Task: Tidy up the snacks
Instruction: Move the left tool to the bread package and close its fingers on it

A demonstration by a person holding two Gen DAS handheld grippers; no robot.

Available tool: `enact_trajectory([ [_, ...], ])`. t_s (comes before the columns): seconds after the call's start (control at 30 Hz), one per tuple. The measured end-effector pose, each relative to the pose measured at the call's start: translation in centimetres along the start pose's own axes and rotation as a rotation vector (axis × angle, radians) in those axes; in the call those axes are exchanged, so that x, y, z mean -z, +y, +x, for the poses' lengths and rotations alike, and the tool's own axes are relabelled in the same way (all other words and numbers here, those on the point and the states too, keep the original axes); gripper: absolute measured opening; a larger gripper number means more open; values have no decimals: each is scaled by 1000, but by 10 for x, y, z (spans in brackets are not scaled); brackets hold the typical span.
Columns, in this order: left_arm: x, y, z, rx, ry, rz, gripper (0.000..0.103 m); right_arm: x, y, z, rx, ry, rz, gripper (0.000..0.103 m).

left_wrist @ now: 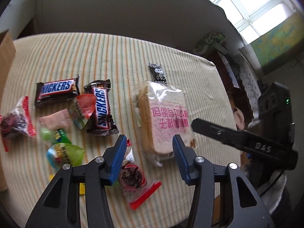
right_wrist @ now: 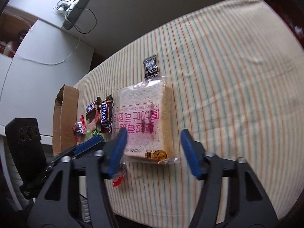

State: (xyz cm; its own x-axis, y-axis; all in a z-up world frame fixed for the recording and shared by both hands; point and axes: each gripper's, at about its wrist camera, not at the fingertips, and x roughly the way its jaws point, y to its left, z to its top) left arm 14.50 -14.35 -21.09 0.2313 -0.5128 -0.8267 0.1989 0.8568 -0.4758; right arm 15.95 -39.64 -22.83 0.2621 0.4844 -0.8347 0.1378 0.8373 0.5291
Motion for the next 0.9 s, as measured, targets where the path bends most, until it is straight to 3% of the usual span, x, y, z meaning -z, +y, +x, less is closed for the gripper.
enact_trajectory([
  [0.23, -6, 6, 16, 15, 38, -33, 49, -9, -6, 19, -37, 19, 46, 52],
  [0.9, -12, -7, 32, 57, 86, 50, 49, -14, -25, 34, -132, 64, 145, 48],
])
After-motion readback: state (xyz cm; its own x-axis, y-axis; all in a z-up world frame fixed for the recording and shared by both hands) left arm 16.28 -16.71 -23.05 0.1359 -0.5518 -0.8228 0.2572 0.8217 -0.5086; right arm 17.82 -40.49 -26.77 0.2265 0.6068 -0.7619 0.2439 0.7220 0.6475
